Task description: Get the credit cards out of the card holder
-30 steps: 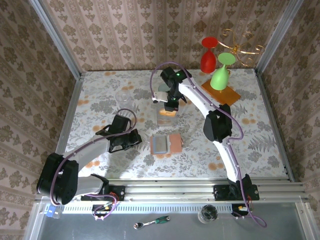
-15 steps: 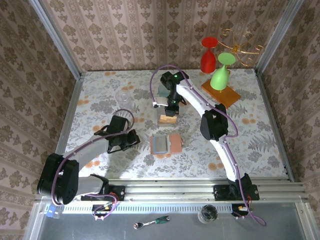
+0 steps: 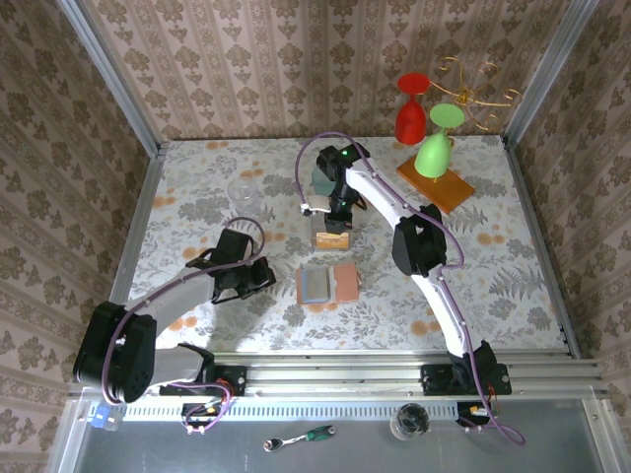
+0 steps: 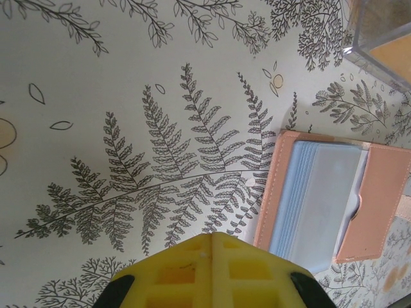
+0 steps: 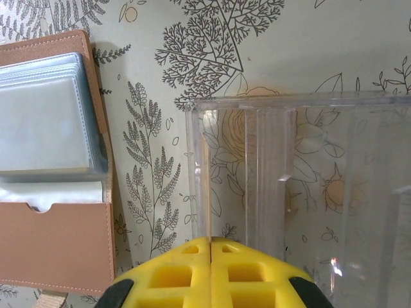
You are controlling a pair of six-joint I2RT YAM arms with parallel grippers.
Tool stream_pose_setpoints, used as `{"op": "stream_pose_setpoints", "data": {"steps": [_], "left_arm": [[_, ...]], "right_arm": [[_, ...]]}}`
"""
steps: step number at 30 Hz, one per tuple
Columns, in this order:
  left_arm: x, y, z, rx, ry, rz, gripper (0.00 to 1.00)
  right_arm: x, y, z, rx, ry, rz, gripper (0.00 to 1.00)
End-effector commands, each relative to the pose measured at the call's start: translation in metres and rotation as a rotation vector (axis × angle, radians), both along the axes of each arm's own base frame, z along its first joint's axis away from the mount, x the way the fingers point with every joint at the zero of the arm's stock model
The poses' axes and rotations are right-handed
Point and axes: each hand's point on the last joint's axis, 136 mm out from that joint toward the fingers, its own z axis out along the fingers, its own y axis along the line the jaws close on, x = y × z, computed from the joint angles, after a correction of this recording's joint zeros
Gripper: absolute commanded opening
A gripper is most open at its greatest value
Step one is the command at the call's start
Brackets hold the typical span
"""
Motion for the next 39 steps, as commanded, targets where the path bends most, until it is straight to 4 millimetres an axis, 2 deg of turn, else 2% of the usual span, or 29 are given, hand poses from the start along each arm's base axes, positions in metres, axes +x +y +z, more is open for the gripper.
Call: {"op": "stream_pose_setpoints", "data": {"steps": [1,3,6,12,15,17,28,34,39], "left_arm": [[-0.002,-0.001,-0.003,-0.004,0.024,-0.011,0.05],[0.001,-0.004,-0.002,-0.012,0.021,-0.018,0.05],[0.005,-0.011,0.000,-0.021,0.010,-0.039,0.05],[0.014,-0.019,0.002,-0.033,-0.001,-0.043,0.05],[0.018,-0.023,0.004,-0.034,-0.010,-0.048,0.05],[0.015,-0.032,0.005,-0.032,-0.014,-0.079,0.05],[0.020,-0.056,0.005,-0.042,-0.030,-0.123,0.05],[0.017,-0.066,0.003,-0.046,-0.029,-0.147,0.04],[0.013,-0.073,0.000,-0.043,-0.024,-0.161,0.03]], "right_arm": [[-0.016,-0.001,-0.008,-0.019,0.080,0.013,0.14],[-0.014,-0.001,0.000,-0.009,0.061,0.004,0.24],[-0.007,0.001,0.019,0.025,0.022,-0.040,0.29],[0.003,0.003,0.051,0.086,-0.053,-0.134,0.31],[0.005,0.003,0.057,0.103,-0.089,-0.192,0.32],[0.004,0.003,0.063,0.121,-0.114,-0.229,0.32],[-0.017,0.011,0.082,0.261,-0.192,-0.516,0.33],[-0.030,0.011,0.082,0.338,-0.143,-0.768,0.33],[-0.037,0.012,0.077,0.401,-0.029,-1.006,0.33]]}}
